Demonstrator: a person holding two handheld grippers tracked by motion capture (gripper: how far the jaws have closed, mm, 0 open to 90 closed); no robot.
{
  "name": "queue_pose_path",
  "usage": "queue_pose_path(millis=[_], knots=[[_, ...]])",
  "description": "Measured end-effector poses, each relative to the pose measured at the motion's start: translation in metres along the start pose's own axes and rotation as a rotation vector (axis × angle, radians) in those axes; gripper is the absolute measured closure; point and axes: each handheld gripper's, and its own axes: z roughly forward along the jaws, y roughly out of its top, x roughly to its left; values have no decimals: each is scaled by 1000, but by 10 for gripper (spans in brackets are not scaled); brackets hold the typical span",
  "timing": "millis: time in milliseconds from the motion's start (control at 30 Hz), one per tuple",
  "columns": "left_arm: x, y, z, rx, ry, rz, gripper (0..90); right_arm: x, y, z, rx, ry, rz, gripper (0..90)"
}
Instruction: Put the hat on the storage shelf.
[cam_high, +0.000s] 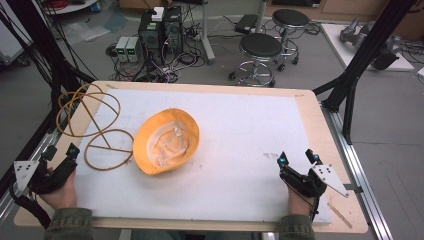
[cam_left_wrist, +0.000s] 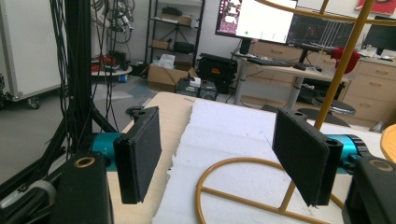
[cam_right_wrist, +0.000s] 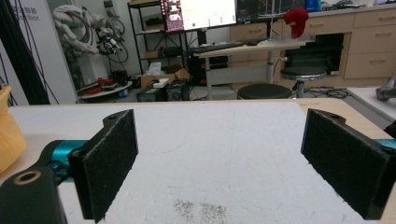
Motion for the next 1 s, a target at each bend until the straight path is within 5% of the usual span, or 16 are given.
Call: queue_pose_path(millis=[467,567,1000], knots=[[2,0,-3,-3,7,-22,328,9,10,10,19,103,34,97],[3,0,-3,-5,10,-35,329,14,27,16,1,166,21,97],[1,0,-4,-2,2,-22,329,40,59,41,1,242,-54,97]])
